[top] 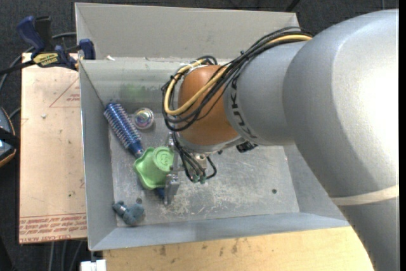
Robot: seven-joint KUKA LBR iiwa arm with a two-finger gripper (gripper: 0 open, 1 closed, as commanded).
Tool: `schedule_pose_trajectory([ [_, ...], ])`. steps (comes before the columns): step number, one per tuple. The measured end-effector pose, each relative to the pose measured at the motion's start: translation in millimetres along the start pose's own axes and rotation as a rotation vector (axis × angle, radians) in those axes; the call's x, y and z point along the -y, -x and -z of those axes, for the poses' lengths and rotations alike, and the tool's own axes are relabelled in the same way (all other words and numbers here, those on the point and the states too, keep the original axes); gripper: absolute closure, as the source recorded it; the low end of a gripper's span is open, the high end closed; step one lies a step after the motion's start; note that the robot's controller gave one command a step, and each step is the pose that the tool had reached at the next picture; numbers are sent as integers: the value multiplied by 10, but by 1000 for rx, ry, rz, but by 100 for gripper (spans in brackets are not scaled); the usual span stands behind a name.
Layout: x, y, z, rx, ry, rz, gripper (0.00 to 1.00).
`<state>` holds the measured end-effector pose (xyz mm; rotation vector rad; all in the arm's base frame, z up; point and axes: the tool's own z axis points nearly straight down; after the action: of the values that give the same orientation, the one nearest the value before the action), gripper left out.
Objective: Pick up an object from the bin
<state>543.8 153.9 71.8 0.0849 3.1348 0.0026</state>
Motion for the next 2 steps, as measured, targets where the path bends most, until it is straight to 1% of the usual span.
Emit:
schedule_pose_trajectory([
  [1, 77, -99, 289, -4, 0, -80, 0],
  [2, -46, -131, 279, -5, -1, -154, 0],
])
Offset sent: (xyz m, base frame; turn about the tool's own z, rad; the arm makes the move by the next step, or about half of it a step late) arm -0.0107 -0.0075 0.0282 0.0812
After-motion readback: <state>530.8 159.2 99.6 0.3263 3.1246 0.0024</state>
